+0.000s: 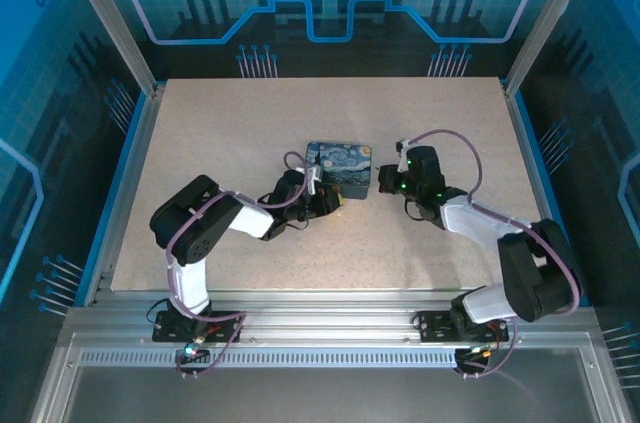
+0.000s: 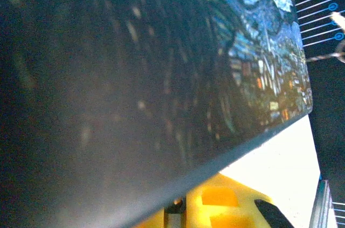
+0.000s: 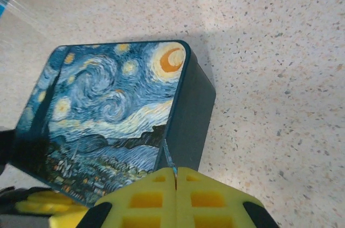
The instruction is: Unlock the padlock with the key
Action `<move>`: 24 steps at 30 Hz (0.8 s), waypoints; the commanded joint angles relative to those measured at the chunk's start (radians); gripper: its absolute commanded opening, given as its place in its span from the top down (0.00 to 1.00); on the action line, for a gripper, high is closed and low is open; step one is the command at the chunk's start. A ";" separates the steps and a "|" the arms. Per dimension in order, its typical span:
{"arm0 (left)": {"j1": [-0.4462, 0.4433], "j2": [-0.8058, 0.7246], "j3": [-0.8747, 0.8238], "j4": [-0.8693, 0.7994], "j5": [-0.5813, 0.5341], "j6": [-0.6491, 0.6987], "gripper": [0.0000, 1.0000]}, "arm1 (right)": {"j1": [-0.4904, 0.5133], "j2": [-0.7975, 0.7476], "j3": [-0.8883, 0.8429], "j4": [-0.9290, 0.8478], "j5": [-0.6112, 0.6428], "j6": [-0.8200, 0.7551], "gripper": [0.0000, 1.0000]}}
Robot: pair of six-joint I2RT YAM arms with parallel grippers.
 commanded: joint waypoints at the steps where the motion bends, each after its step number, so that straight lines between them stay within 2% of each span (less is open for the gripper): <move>1: 0.001 -0.054 0.063 -0.212 0.043 -0.040 1.00 | -0.025 -0.087 -0.055 -0.010 -0.084 -0.017 1.00; 6: 0.001 -0.088 0.102 -0.284 0.038 -0.086 1.00 | -0.051 -0.233 -0.144 -0.014 -0.188 -0.010 1.00; 15: -0.008 -0.103 0.176 -0.331 0.033 -0.153 1.00 | -0.062 -0.449 -0.261 -0.008 -0.269 0.085 1.00; 24: -0.015 -0.090 0.205 -0.298 0.020 -0.218 1.00 | -0.056 -0.553 -0.321 0.049 -0.316 0.243 1.00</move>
